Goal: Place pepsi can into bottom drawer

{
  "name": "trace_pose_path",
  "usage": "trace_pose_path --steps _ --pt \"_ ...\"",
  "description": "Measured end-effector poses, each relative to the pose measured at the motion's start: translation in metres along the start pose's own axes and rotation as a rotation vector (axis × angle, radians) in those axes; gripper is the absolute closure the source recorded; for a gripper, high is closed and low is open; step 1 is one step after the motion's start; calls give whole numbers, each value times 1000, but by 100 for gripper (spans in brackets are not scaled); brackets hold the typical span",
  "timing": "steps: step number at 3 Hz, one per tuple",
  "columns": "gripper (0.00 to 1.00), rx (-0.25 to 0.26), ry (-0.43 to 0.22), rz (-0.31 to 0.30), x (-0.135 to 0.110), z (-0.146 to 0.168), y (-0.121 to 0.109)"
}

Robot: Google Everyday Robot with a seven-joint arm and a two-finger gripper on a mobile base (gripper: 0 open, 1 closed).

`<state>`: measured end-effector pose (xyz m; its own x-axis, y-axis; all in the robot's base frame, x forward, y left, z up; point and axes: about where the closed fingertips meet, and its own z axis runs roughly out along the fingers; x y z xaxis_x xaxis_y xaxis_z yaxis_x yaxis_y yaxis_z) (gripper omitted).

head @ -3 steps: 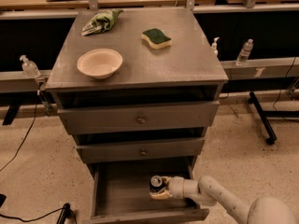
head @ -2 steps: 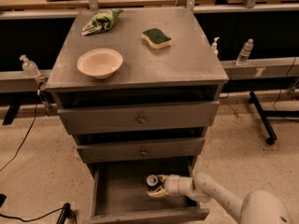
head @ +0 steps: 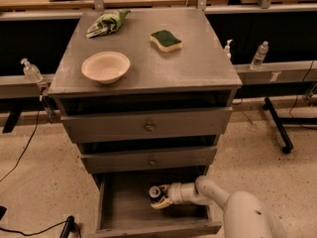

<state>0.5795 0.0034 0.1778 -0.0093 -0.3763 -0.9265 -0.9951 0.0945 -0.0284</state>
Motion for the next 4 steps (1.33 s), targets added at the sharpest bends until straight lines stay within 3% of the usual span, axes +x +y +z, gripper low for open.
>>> trace_pose_path --steps 1,4 --pt "100 -68 -21 -3 4 14 1" --pt "30 -85 -30 -5 3 21 3"
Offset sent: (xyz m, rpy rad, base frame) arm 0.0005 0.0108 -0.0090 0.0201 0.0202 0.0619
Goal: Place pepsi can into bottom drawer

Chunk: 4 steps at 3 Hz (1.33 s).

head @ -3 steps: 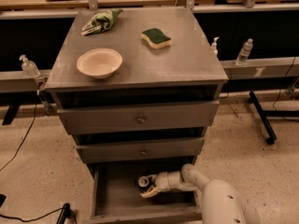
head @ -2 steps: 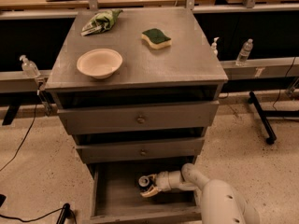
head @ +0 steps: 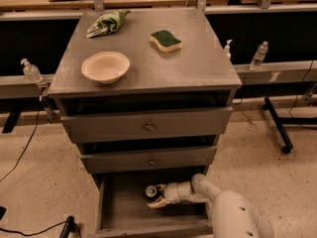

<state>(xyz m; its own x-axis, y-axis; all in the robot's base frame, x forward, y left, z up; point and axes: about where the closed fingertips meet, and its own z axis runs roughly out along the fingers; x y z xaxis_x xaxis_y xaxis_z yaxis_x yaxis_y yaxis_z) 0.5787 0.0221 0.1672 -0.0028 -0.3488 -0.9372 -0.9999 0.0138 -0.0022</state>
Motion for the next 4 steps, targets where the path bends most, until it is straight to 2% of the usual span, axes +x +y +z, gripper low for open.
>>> trace_pose_path --steps 1,2,3,4 --pt "0 -6 -3 2 0 4 2" --pt "0 -6 -3 2 0 4 2" --pt "0 25 -7 5 -6 -1 3" --pt "0 87 -16 13 -17 -15 5"
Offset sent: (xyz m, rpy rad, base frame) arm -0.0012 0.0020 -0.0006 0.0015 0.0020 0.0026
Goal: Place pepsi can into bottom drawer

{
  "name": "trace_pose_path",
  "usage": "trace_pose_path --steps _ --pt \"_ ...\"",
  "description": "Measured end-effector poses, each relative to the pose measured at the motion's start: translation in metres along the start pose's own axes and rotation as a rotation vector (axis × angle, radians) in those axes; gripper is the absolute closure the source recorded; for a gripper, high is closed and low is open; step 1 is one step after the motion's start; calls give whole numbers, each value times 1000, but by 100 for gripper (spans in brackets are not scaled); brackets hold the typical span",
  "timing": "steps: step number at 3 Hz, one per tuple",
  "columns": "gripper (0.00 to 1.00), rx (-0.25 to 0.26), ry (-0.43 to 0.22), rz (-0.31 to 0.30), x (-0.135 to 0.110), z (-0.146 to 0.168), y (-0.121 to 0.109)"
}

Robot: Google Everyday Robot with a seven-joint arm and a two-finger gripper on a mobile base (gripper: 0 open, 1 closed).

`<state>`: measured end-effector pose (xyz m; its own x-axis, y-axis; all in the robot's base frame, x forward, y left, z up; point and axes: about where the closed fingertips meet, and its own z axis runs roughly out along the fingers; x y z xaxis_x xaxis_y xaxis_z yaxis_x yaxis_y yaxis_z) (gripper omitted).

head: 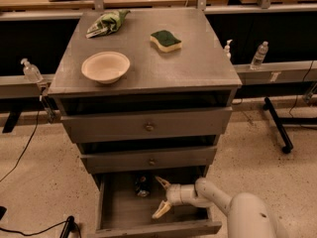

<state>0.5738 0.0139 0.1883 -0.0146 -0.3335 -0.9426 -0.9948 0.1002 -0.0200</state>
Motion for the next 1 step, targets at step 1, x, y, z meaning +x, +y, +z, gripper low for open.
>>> trace_pose_path --steps 1 --pt "0 2 0 6 1 0 3"
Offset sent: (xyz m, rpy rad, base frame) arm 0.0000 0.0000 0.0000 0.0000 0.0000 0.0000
